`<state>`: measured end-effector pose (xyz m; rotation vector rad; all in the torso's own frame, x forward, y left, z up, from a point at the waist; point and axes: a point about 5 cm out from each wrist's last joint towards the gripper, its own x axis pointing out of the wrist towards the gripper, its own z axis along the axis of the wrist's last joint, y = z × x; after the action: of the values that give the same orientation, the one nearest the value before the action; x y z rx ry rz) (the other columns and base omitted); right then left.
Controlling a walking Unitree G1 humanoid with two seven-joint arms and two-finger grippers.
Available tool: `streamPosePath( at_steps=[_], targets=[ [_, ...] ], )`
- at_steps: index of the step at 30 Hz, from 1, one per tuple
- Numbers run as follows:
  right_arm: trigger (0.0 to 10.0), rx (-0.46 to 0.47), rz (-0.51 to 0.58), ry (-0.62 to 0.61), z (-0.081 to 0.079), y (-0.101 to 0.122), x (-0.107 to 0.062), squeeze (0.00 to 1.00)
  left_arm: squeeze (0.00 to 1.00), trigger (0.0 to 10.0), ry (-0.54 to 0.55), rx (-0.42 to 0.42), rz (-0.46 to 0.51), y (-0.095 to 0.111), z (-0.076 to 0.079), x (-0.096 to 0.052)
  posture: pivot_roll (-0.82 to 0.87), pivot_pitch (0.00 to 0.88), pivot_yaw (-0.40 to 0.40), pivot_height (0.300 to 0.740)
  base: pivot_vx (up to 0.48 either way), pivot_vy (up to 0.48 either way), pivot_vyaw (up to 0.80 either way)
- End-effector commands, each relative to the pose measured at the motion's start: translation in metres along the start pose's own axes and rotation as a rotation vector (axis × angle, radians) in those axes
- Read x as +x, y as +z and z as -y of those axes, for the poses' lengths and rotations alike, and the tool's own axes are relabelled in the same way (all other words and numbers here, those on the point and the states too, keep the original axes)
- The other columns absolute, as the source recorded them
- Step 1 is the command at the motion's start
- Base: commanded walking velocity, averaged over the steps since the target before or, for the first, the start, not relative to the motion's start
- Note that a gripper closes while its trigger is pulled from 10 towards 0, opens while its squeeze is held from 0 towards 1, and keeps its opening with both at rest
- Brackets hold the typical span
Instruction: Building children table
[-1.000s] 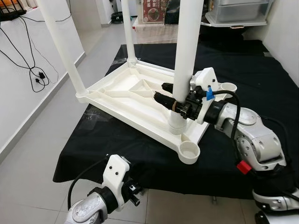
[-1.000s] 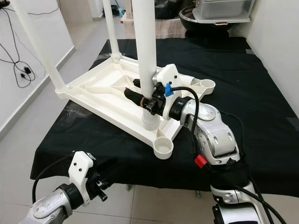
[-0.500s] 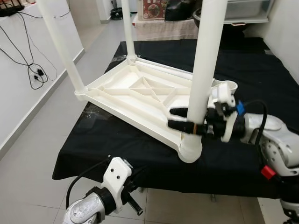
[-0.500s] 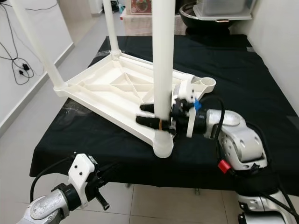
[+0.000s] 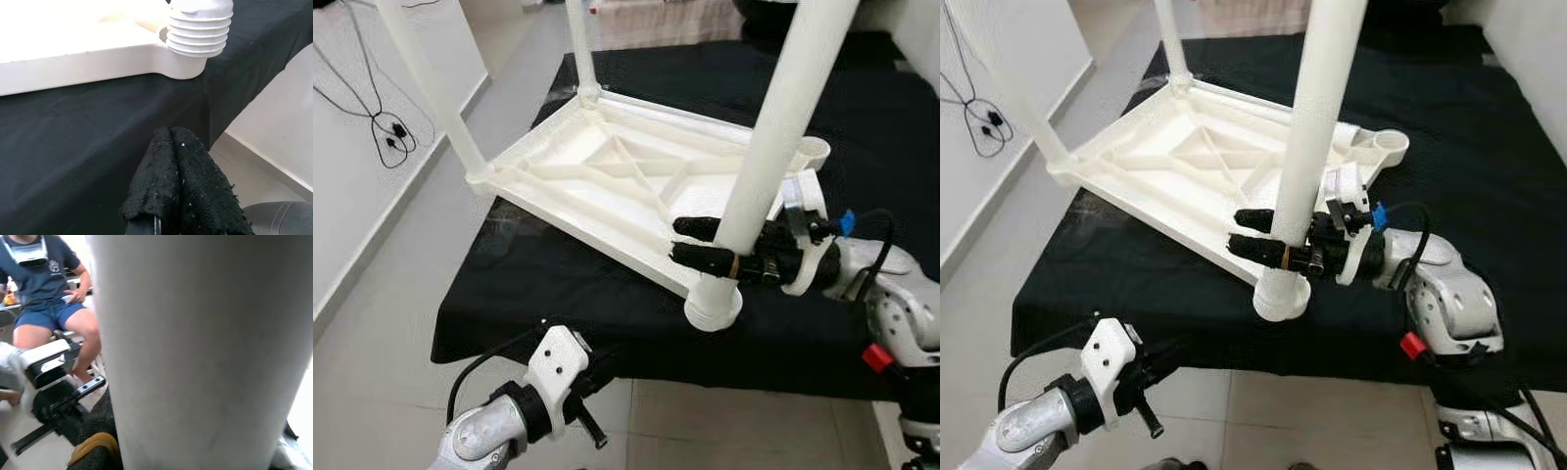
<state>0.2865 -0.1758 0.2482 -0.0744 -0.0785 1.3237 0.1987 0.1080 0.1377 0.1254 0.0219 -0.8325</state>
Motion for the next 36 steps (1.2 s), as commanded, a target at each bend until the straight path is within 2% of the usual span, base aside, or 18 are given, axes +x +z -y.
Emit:
streamPosePath(
  at_steps=[1, 6, 13, 26, 36],
  targets=[
    [10.0, -0.038, -0.016, 0.085, -0.006, 0.004, 0.008, 0.00, 0.00, 10.0, -0.013, 0.036, -0.020, -0.001, 0.000, -0.005, 0.01, 0.233, 0.106, 0.740, 0.000, 0.000, 0.00],
    [10.0, -0.105, -0.051, 0.119, -0.001, 0.013, 0.007, 0.00, 0.00, 10.0, -0.019, 0.038, -0.017, -0.001, 0.000, -0.006, 0.02, 0.244, 0.107, 0.740, 0.000, 0.000, 0.00],
    [10.0, -0.148, -0.097, 0.152, 0.001, 0.016, 0.006, 0.00, 0.00, 10.0, -0.019, 0.057, -0.006, 0.000, 0.001, -0.006, 0.02, 0.249, 0.107, 0.740, 0.000, 0.000, 0.00],
    [10.0, -0.172, -0.157, 0.154, 0.015, 0.014, 0.008, 0.00, 0.00, 10.0, -0.024, 0.047, 0.014, 0.001, 0.002, -0.004, 0.02, 0.257, 0.091, 0.740, 0.000, 0.000, 0.00],
    [10.0, -0.145, -0.164, 0.171, 0.018, 0.014, 0.003, 0.00, 0.00, 10.0, -0.024, 0.044, 0.035, 0.003, 0.003, -0.005, 0.02, 0.260, 0.087, 0.740, 0.000, 0.000, 0.00]
  ],
)
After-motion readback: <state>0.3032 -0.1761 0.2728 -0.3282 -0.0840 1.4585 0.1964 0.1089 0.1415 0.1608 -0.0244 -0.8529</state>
